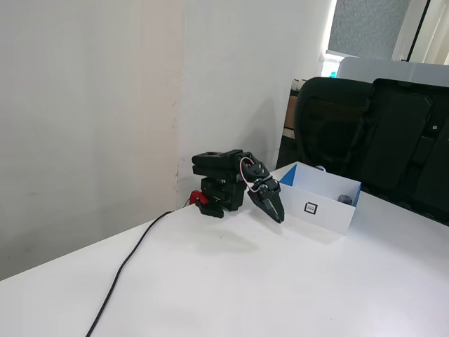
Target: Grasp the gray block and put it in the box.
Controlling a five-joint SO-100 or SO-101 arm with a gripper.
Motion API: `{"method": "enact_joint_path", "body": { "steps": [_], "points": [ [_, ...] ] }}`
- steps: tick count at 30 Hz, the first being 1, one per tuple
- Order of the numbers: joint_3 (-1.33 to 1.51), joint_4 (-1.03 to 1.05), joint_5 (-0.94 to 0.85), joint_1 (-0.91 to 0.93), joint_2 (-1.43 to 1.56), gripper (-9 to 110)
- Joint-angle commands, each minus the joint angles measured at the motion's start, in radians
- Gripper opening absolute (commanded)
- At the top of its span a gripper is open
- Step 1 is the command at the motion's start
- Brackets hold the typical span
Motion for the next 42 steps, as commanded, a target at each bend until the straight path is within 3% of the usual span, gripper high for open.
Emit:
{"method": "enact_joint_path", "body": {
  "steps": [1,27,30,42],
  "points": [
    [0.018,-0.017,-0.008,-0.015,0.009,0],
    [0.144,-0.034,0.009,-0.041,0.009,0],
    [0.144,-0.035,0.003,-0.029,0.009,7],
    [0.144,-0.035,0.006,-0.035,0.009,2]
  ]
}}
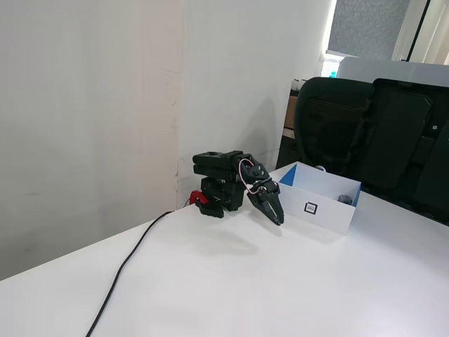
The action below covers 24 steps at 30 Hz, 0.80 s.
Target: Grasp the gray block and put it in the box.
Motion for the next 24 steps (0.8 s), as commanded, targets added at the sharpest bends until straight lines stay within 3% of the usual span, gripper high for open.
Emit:
{"method": "enact_joint_path", "body": {
  "steps": [1,24],
  "points": [
    [0.066,0.0,0.006,0.003,0.009,2],
    [0.066,0.0,0.006,0.003,0.009,0]
  ]
}}
